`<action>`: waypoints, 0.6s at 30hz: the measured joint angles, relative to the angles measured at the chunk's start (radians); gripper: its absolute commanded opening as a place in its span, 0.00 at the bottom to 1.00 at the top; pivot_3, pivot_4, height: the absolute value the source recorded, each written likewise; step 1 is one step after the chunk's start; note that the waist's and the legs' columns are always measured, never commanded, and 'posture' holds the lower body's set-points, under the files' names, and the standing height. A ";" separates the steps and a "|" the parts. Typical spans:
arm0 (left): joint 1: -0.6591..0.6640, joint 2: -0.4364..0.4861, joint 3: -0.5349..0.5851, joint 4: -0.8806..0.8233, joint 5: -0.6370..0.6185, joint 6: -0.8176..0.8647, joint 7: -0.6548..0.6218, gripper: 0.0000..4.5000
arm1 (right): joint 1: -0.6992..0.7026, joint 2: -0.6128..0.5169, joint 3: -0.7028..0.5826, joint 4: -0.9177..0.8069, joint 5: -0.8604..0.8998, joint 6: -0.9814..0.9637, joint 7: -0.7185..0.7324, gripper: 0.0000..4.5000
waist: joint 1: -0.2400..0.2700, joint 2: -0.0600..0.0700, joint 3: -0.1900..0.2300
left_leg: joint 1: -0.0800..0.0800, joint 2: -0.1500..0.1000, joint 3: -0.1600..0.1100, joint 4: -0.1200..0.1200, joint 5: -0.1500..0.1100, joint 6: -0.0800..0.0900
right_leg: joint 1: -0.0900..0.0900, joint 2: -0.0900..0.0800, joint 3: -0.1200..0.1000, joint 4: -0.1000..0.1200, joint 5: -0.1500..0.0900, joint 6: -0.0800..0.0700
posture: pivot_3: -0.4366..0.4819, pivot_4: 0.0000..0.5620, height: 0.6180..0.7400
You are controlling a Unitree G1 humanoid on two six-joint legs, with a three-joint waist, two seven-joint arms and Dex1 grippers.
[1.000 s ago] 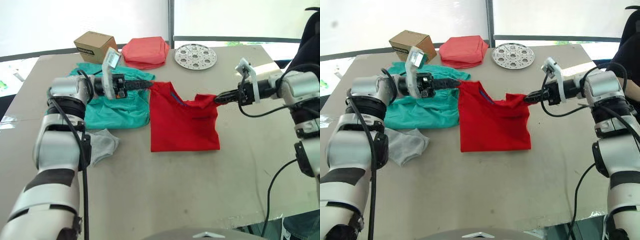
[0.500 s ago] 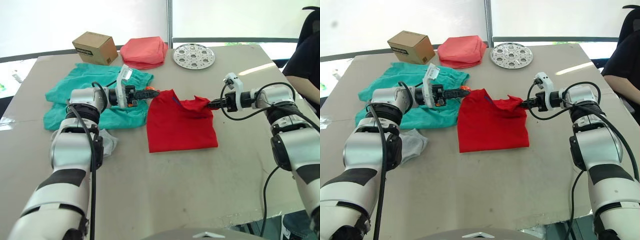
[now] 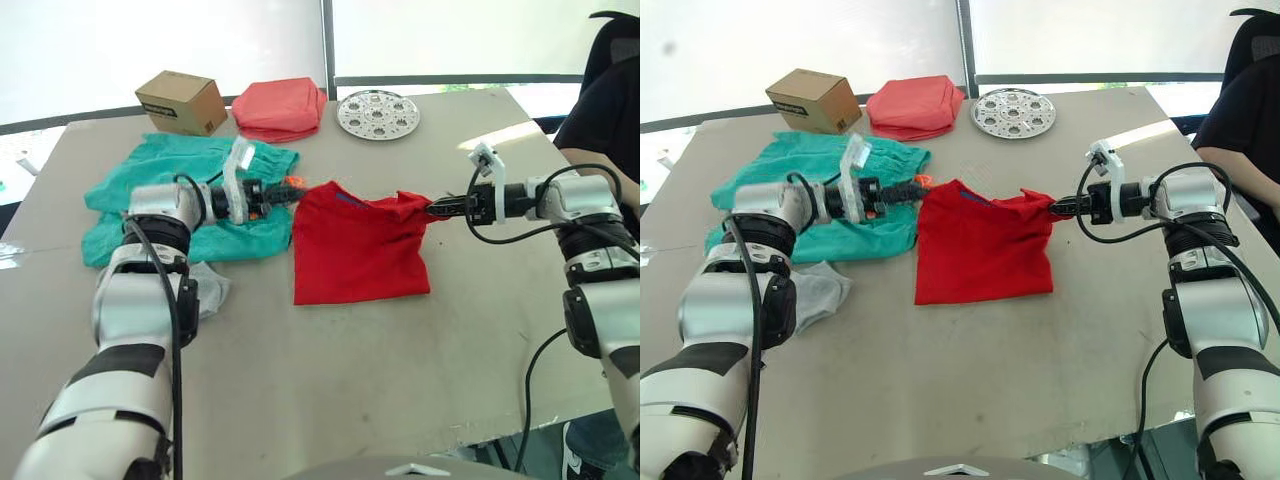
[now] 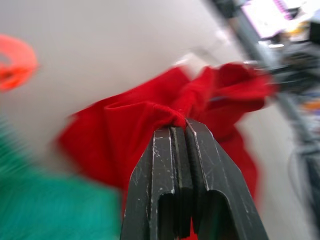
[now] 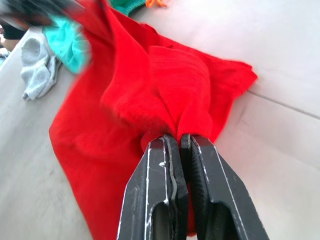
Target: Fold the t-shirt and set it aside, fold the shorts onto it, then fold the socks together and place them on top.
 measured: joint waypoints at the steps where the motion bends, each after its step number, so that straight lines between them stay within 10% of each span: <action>1: 0.000 -0.004 0.001 0.019 0.012 -0.025 0.023 0.02 | 0.000 0.010 -0.001 0.002 0.000 0.000 -0.011 0.00 | 0.000 0.000 0.000 | -0.001 0.000 0.000 0.000 0.000 0.000 | -0.001 0.000 0.000 0.000 0.000 0.000 | 0.48 0.27 1.00; 15: -0.024 -0.029 0.121 0.067 0.041 -0.142 0.142 0.02 | -0.079 0.083 -0.055 0.201 -0.029 -0.071 -0.205 0.00 | -0.001 -0.001 -0.001 | -0.001 -0.001 0.000 0.000 0.000 0.000 | -0.001 -0.001 0.001 0.000 0.000 0.000 | 0.48 0.27 1.00; 18: -0.022 -0.032 0.151 0.061 0.032 -0.150 0.125 0.25 | -0.085 0.104 -0.086 0.250 -0.043 -0.151 -0.274 0.25 | -0.002 -0.001 -0.001 | -0.001 -0.001 0.000 0.000 0.000 0.000 | -0.001 -0.001 0.000 0.000 0.000 0.000 | 0.48 0.27 1.00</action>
